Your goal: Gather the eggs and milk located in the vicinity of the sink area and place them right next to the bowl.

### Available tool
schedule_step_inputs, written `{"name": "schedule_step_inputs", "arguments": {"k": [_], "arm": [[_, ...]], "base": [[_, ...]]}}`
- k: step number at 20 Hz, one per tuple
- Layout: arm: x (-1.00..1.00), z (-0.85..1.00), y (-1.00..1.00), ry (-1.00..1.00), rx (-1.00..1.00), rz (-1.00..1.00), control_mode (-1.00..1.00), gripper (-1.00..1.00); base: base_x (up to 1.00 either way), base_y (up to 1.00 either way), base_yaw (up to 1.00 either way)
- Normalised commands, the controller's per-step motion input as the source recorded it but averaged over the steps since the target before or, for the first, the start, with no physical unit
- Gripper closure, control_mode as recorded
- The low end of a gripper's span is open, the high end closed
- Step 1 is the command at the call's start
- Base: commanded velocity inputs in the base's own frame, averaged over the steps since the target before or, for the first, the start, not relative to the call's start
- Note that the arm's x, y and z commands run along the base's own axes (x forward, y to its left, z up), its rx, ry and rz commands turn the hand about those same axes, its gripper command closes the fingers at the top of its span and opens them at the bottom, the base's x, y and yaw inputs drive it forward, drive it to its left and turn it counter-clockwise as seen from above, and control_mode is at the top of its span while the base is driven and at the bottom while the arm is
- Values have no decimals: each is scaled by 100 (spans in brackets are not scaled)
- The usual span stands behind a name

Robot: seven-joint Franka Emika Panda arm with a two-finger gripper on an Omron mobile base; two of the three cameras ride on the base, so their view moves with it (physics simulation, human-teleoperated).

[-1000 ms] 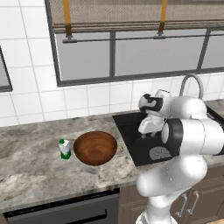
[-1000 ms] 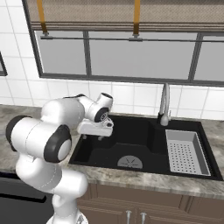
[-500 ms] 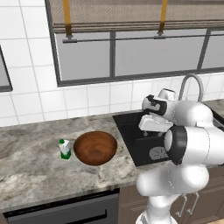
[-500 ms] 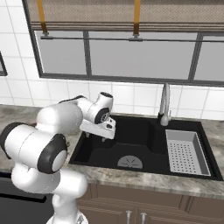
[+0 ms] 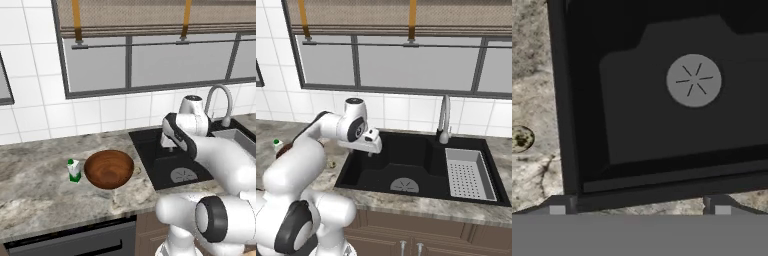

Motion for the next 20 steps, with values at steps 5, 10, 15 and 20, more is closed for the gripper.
{"name": "schedule_step_inputs", "arguments": {"k": [5,10,15,20], "arm": [[-56,75,11,-28,0,0,-100,-100],[-47,58,12,-31,0,0,-100,-100],[-43,55,9,-15,0,0,-100,-100],[-6,5,0,0,-1,0,-100,-100]], "base": [[0,0,0],[0,0,0],[0,0,0],[0,0,0]]}}
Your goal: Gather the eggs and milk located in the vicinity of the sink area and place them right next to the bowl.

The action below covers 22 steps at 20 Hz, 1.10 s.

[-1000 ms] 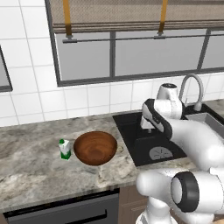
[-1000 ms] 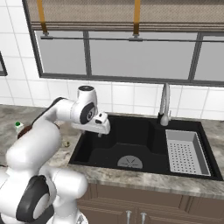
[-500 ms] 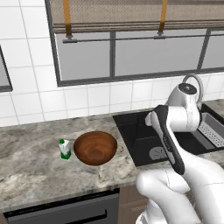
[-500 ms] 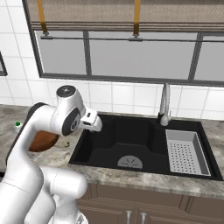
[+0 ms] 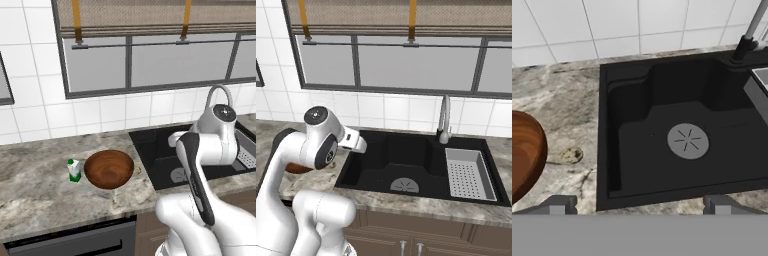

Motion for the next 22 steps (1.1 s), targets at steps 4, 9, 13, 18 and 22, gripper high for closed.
{"name": "schedule_step_inputs", "arguments": {"k": [4,9,13,18,22], "arm": [[0,0,0,0,0,0,-100,-100],[-14,0,0,0,0,0,-100,-100],[-28,0,-1,0,0,-1,-100,-100],[0,0,0,0,0,0,100,-100],[0,0,0,0,0,0,100,-100]], "base": [[0,0,0],[0,0,0],[0,0,0],[-48,-51,-9],[-9,-91,-3]]}}
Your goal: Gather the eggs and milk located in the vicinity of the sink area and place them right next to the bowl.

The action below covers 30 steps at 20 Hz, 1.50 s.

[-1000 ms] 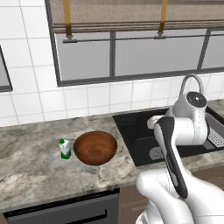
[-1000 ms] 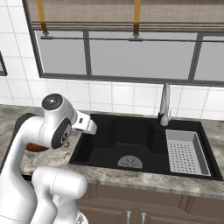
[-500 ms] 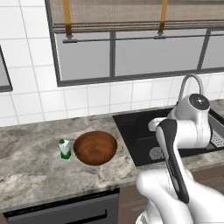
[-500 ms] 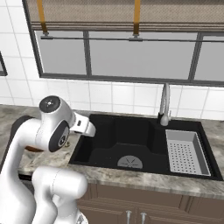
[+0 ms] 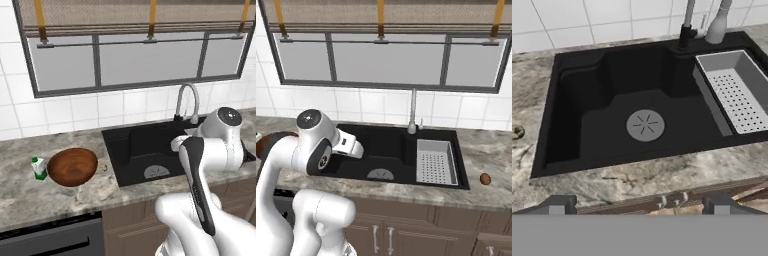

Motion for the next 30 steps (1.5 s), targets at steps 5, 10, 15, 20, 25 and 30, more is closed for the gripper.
{"name": "schedule_step_inputs", "arguments": {"k": [5,10,15,20,25,30], "arm": [[0,0,0,0,0,0,100,-100],[0,0,0,0,0,0,100,-100],[0,0,0,0,0,0,100,-100],[0,0,0,0,0,0,100,-100],[0,0,0,0,0,0,100,-100],[0,0,0,0,0,0,-100,-100]], "base": [[4,-97,0],[2,-100,0],[32,-93,0],[61,-54,0],[36,-3,0],[0,0,0]]}}
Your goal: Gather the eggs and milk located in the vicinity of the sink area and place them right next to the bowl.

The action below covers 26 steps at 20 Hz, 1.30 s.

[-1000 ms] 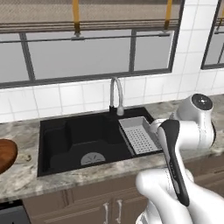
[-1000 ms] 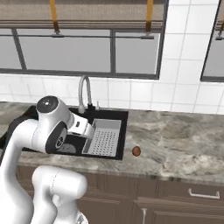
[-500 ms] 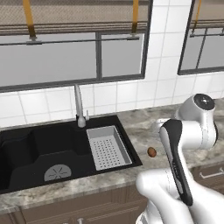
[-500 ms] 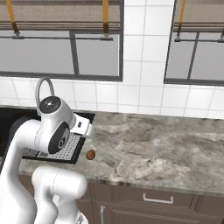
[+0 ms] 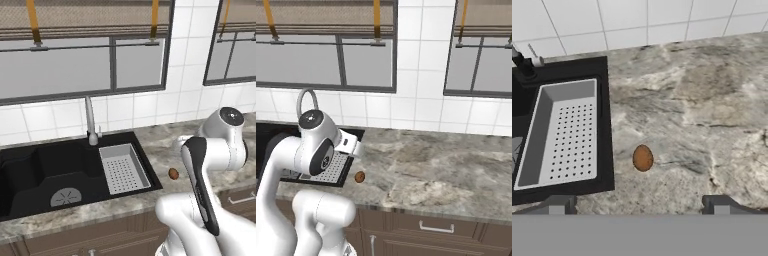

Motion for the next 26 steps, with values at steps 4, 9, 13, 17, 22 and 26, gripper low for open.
{"name": "schedule_step_inputs", "arguments": {"k": [4,9,13,17,22,26], "arm": [[20,0,0,30,0,0,-100,-100],[69,-8,-2,56,0,0,-100,-100],[15,-29,-6,22,0,-5,-100,-100],[0,-88,-33,0,6,-6,-100,-100],[0,-84,-16,-4,9,0,-100,-100],[0,-44,0,-4,5,0,-100,-100]], "base": [[0,0,0],[0,0,0],[0,0,0],[0,0,0],[0,0,0],[0,0,0]]}}
